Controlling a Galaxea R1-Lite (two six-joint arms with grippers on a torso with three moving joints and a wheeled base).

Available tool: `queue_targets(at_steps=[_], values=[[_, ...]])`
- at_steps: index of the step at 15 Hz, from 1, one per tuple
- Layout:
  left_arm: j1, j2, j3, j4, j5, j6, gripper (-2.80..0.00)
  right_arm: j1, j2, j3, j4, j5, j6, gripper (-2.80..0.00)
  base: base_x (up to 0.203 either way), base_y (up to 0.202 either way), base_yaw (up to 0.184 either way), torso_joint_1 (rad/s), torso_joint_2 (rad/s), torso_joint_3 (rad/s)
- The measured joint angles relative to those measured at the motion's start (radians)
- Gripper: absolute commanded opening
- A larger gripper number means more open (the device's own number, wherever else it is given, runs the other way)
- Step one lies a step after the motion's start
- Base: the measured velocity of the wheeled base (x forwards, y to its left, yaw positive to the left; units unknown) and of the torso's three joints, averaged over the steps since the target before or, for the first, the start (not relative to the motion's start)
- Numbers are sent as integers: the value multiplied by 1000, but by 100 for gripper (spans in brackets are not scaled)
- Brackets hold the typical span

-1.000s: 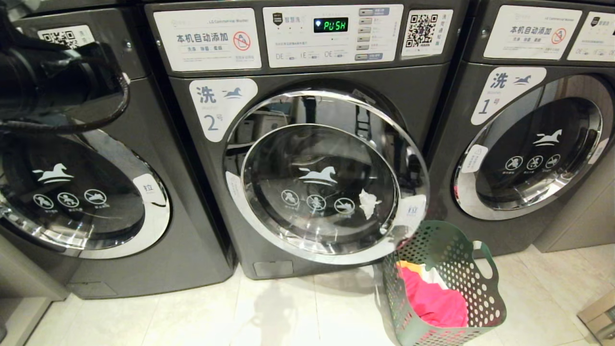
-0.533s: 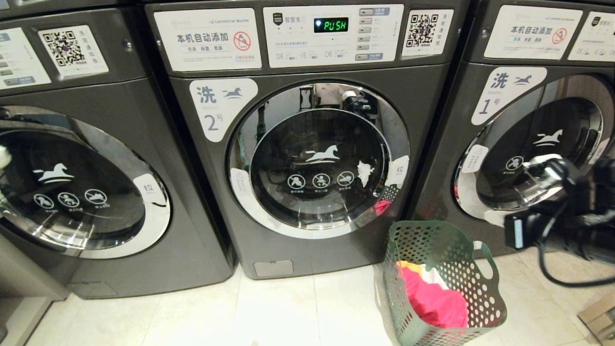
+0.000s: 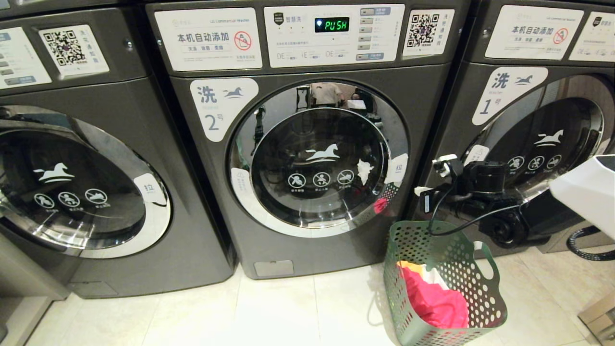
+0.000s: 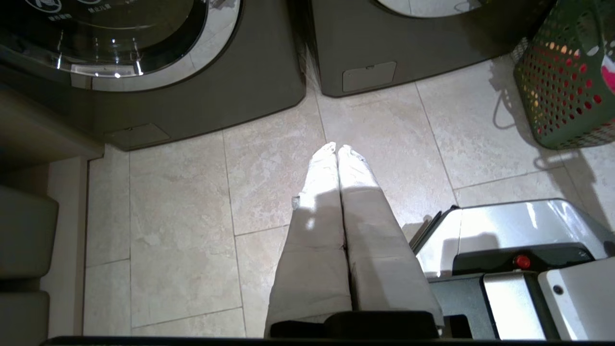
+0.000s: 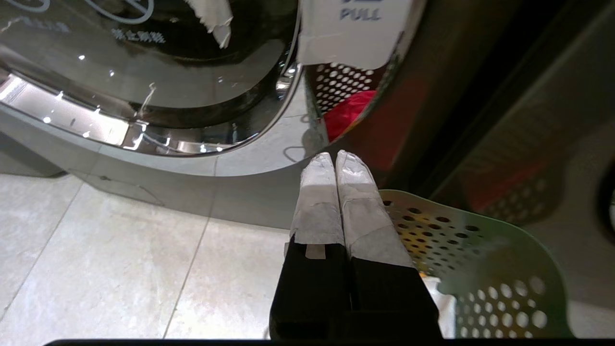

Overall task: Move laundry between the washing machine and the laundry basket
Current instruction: Press the washing machine door tightly with the right hand

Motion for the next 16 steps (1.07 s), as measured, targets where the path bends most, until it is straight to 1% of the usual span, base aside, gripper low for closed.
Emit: queue_targets(at_steps=[2, 4, 10, 16], values=[[6, -28, 36, 3, 0, 24, -280, 9, 64, -55, -15, 50, -2, -280, 0, 0, 0, 0, 0, 0], [9, -55, 69, 3, 0, 41, -280, 14, 119, -129, -36, 69, -7, -280, 0, 0, 0, 0, 0, 0], [37, -156, 165, 3, 2, 44, -280, 20, 259, -363, -53, 12, -17, -280, 0, 0, 0, 0, 0, 0], [56, -229, 198, 6, 12, 46, -280, 20, 423, -649, -48, -12, -34, -280, 0, 0, 0, 0, 0, 0]])
